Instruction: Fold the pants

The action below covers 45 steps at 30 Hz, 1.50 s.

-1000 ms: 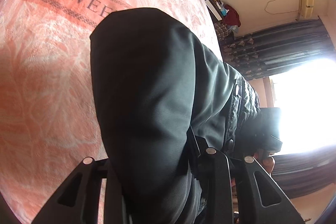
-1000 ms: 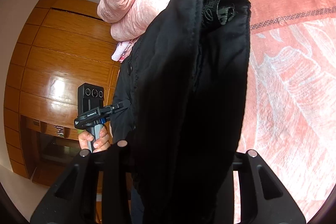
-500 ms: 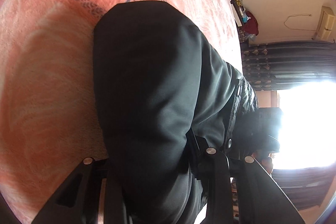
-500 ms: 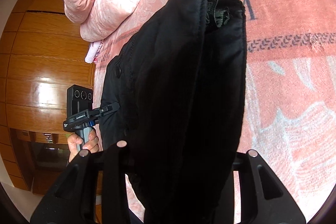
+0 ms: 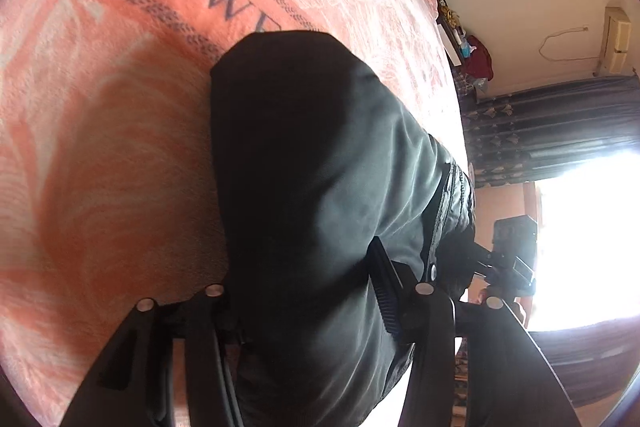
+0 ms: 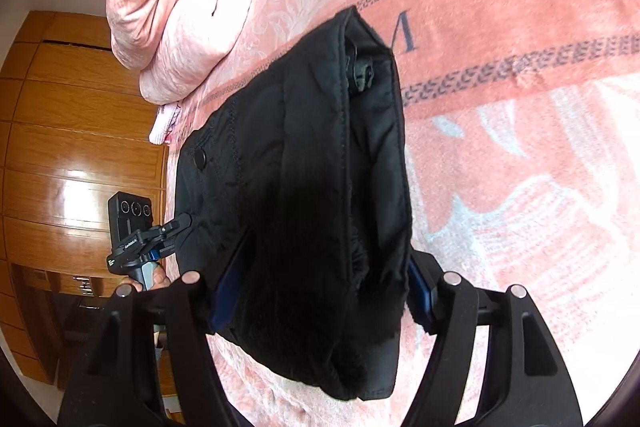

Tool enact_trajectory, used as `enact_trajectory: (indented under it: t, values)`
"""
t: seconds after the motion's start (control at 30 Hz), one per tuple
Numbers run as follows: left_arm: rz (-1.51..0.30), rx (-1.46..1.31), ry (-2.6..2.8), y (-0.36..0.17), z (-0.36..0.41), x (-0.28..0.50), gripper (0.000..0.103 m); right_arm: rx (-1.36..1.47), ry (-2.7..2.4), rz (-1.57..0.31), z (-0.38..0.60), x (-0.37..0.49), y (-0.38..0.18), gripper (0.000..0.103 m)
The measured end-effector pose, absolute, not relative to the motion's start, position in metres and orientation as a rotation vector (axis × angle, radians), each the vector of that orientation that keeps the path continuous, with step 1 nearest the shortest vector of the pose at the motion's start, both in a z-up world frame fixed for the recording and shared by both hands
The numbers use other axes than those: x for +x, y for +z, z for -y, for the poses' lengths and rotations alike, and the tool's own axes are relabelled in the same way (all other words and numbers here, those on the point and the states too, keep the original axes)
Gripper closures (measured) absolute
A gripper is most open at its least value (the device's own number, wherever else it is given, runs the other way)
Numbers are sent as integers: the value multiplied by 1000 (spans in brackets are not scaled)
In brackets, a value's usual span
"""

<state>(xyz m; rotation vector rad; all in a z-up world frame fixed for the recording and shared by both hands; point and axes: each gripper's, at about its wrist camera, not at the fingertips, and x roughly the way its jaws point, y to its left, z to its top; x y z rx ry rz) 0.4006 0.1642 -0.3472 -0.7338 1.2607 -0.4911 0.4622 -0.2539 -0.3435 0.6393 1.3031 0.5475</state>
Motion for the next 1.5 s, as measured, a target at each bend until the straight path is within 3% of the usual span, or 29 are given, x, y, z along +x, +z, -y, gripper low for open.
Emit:
enact_trajectory:
  t: [0.17, 0.33, 0.47, 0.53, 0.6, 0.67, 0.73, 0.93, 1.03, 1.23, 1.5]
  values:
    - [-1052, -668, -296, -311, -189, 355, 30, 551, 496, -1140, 261, 441, -298, 49]
    - [-979, -517, -246, -290, -171, 325, 30, 580, 555, -1023, 254, 413, -280, 56]
    - [-1067, -470, -216, -308, -149, 332, 30, 609, 528, -1107, 250, 414, -311, 57]
    - [-1115, -466, -199, -321, -139, 339, 29, 627, 483, -1129, 253, 420, -326, 69]
    - [-1129, -520, -194, -327, -141, 342, 29, 728, 481, -1138, 264, 421, -334, 69]
    - [-1122, -575, -195, -327, -148, 337, 30, 778, 499, -1116, 270, 416, -330, 59]
    - [-1091, -573, -195, -318, -152, 328, 29, 751, 494, -1091, 271, 406, -317, 41]
    - [-1016, -539, -168, -281, -168, 281, 10, 681, 390, -1020, 276, 362, -272, 11]
    - [-997, -482, -140, -262, -168, 254, 4, 659, 330, -1011, 275, 339, -253, 10]
    - [-1007, -400, -116, -224, -156, 198, 4, 600, 264, -940, 268, 275, -216, 6]
    - [-874, -268, -42, -163, -138, 100, 4, 375, 113, -819, 235, 170, -149, 3]
